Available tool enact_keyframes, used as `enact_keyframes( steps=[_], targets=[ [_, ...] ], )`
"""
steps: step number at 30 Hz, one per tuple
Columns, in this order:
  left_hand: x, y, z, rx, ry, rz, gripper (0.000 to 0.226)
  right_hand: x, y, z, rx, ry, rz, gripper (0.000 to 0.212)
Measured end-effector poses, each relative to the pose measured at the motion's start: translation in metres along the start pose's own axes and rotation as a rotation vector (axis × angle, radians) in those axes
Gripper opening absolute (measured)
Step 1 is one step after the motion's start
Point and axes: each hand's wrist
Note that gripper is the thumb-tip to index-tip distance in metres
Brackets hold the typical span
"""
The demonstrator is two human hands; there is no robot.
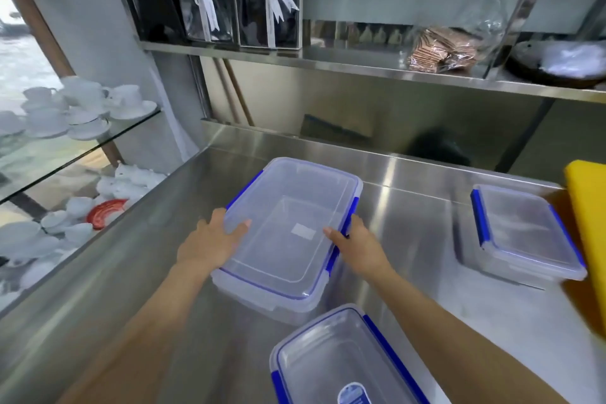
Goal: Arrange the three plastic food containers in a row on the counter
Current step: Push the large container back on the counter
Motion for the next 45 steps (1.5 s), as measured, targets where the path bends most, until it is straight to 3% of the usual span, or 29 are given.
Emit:
enact_keyframes(
  steps=[2, 4, 7, 10, 14, 21, 28, 38, 45],
  targets=[
    [-0.005, 0.001, 0.007, 0.092, 0.011, 0.082, 0.070, -0.002, -0.007, -0.006, -0.251, 0.012, 0.070, 0.053],
    [-0.011, 0.006, 0.011, 0.128, -0.122, 0.120, 0.077, -0.009, -0.014, -0.009, -0.273, 0.020, 0.003, 0.076],
    [-0.019, 0.018, 0.010, 0.162, -0.357, -0.212, 0.108, -0.023, -0.015, -0.002, -0.221, 0.092, -0.254, 0.119],
    [-0.022, 0.025, 0.004, 0.460, -0.379, -0.515, 0.127, -0.027, -0.008, 0.009, -0.349, 0.093, -0.488, 0.138],
    [-0.020, 0.013, -0.001, 0.489, -0.407, -0.449, 0.134, -0.017, -0.008, 0.012, -0.382, 0.130, -0.512, 0.139],
    [0.022, 0.007, -0.015, 0.305, -0.454, -0.227, 0.120, 0.029, -0.018, -0.005, -0.385, 0.189, -0.472, 0.134],
    [0.082, 0.005, -0.013, 0.200, -0.415, -0.005, 0.108, 0.082, -0.031, -0.032, -0.487, 0.251, -0.386, 0.099],
    [0.103, 0.014, -0.028, 0.259, -0.457, -0.004, 0.105, 0.081, -0.051, -0.039, -0.780, 0.248, -0.265, 0.091],
    [0.083, 0.013, -0.023, 0.316, -0.411, 0.035, 0.096, 0.050, -0.032, -0.027, -0.602, 0.204, -0.267, 0.085]
  ],
)
Point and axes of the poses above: each hand's wrist, its own x-axis towards the middle knuckle, its own y-axis out of the back of the hand, z = x × y, and after that the axes turned 3 degrees about x, right-handed
